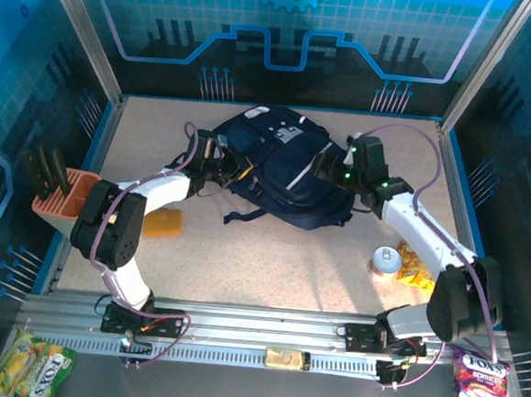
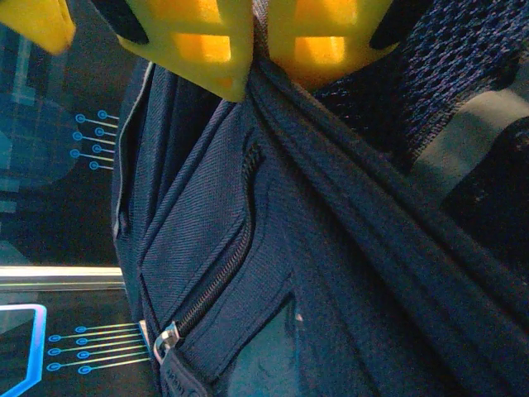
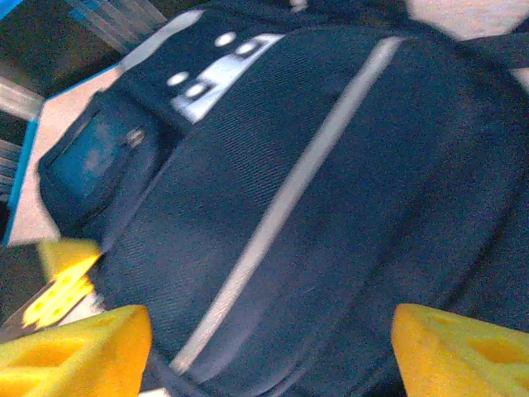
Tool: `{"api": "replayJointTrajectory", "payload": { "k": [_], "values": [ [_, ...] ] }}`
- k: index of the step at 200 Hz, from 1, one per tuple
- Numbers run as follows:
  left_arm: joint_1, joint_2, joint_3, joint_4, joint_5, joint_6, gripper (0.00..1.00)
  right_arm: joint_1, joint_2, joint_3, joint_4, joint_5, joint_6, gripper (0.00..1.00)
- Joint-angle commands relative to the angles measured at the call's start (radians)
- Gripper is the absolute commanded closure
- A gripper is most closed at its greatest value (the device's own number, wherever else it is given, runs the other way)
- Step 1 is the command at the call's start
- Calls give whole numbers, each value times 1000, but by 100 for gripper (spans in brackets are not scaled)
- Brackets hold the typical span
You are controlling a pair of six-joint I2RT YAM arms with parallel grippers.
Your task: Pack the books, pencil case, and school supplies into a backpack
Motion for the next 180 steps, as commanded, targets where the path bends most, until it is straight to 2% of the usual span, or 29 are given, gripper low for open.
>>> {"api": "replayJointTrajectory", "payload": {
  "k": [1,26,54,84,116,180],
  "values": [
    [-55,-66,-17,59,-3,-31,100,120,-11,-47,-7,67,78,27],
    [-90,-84,-43,88,-60,-83,100,256,40,-46,51,94,168,36],
    [-115,-97,-71,134,-89,-123,100,339,135,4,82,108,226,47],
    [-129,-95,-87,174,-81,-149,100,366,220,60,89,94,246,56],
    [-135,-92,-94,193,-71,-159,100,390,281,99,93,120,272,61],
    [-140,-92,-99,206,-55,-159,100,389,382,197,46,251,238,61]
  ]
}}
